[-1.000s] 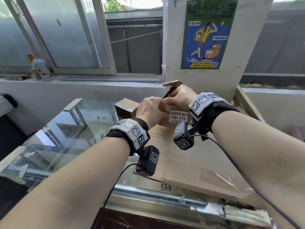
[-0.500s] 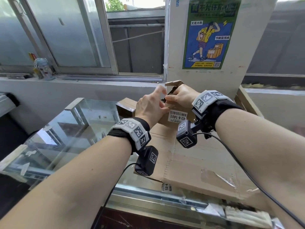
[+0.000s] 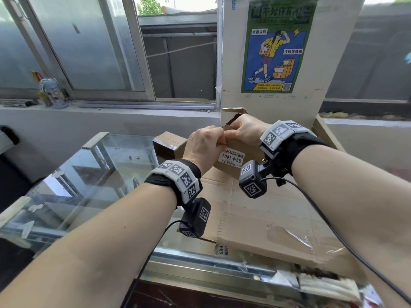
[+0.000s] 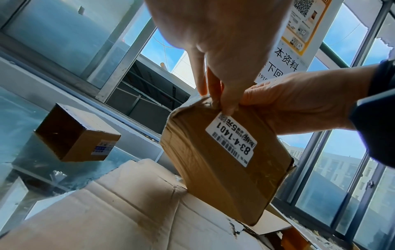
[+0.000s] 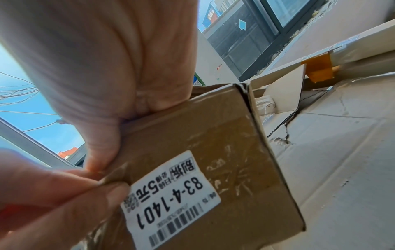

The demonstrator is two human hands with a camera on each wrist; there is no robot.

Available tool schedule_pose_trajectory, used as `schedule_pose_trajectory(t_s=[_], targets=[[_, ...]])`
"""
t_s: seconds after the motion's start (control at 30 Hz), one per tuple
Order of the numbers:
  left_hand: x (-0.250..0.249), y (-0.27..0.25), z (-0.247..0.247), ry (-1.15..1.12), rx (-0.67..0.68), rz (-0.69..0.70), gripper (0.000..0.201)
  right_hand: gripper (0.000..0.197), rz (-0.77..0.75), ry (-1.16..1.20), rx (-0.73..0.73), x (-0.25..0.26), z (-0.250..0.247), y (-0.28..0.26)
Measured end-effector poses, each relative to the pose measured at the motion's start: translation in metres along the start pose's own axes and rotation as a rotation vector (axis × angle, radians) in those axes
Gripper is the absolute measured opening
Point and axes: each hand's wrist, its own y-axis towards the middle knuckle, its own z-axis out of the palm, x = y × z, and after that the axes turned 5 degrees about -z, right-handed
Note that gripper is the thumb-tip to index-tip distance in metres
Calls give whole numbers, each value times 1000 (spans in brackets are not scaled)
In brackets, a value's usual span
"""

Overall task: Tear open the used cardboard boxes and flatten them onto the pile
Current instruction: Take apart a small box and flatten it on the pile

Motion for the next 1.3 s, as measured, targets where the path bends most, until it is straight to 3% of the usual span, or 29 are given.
schedule_pose_trajectory(t_s=[0.3, 0.5, 0.73, 0.87, 1.03, 1.2, 1.3], targets=[[-6, -12, -5, -101, -46, 50, 13, 27, -34, -67, -122, -6, 6, 5], [-8, -13, -10, -142, 140, -9, 5, 30, -31, -58, -163, -11, 8, 3], [-11, -9, -14, -56, 266, -15, 40, 29, -41, 15, -141, -9, 10, -2], [-12, -6, -14, 105, 209, 99, 43, 21, -58, 60, -186, -3, 7, -7], [-9, -1, -9, 131, 172, 150, 5, 31, 29, 49, -39, 5, -3, -13], [2, 1, -6, 139, 132, 89, 7, 30, 79, -72, 125, -1, -7, -16], [-2, 0, -5, 208, 74, 195, 7, 31, 117, -25, 163, -6, -6, -17]])
